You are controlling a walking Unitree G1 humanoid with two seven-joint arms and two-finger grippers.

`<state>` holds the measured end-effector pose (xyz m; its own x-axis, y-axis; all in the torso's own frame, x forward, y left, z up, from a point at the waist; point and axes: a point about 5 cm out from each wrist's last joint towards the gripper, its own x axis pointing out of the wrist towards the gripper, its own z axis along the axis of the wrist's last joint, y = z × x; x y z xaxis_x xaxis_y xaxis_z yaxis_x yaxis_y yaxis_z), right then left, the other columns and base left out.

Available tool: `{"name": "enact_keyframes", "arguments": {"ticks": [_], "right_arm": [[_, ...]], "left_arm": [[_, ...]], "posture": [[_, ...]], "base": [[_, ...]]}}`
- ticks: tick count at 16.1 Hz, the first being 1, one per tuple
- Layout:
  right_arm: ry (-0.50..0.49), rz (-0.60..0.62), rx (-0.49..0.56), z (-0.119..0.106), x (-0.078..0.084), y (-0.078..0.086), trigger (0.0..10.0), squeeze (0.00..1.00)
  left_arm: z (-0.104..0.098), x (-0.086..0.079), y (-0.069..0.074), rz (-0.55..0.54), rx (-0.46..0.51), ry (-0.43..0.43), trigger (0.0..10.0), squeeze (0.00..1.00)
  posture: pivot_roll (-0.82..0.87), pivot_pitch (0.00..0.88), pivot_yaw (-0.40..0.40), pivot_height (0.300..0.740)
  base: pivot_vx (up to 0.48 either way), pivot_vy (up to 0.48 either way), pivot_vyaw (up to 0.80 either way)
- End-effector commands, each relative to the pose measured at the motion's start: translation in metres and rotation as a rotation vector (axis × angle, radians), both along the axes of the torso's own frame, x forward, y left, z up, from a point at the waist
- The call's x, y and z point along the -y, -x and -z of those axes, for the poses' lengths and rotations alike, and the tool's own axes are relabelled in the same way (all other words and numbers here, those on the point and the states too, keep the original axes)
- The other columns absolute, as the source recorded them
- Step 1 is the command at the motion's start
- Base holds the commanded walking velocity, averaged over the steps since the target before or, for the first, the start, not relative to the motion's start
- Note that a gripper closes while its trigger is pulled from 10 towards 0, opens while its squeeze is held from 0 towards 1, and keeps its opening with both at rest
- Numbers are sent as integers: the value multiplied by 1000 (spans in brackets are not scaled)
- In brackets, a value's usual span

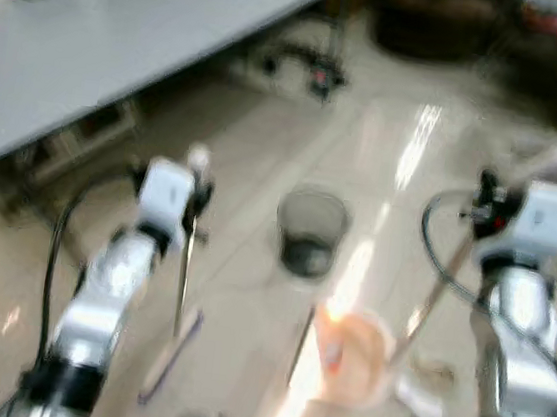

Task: Sweep floor

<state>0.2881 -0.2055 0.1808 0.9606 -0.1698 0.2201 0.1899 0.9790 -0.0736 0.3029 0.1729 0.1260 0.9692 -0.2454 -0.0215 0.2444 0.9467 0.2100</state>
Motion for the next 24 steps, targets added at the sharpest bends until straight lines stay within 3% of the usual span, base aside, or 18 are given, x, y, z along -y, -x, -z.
{"name": "enact_keyframes", "arguments": {"ticks": [1,11,14,16,24], "right_arm": [[-3,-14,33,-8,-4,-1,10000,0],[12,-54,41,-12,-11,-5,10000,0],[29,-47,-10,-5,-15,-6,10000,0],[-90,-38,-45,4,-18,-4,10000,0],[-50,-58,-93,7,-23,-3,10000,0]], "left_arm": [[-2,-3,0,-5,7,-25,10000,0],[-2,-3,0,-18,12,-23,10000,0],[-5,-2,-2,-4,30,-28,10000,0],[-8,1,-3,14,50,-31,10000,0],[-9,3,-1,28,60,-39,10000,0]], "posture": [[15,79,61,740],[20,83,49,740],[19,82,49,740],[19,84,51,740],[11,71,56,740]], "base": [[0,0,0],[0,0,0],[0,0,0],[0,0,-794],[0,-390,-708]]}}
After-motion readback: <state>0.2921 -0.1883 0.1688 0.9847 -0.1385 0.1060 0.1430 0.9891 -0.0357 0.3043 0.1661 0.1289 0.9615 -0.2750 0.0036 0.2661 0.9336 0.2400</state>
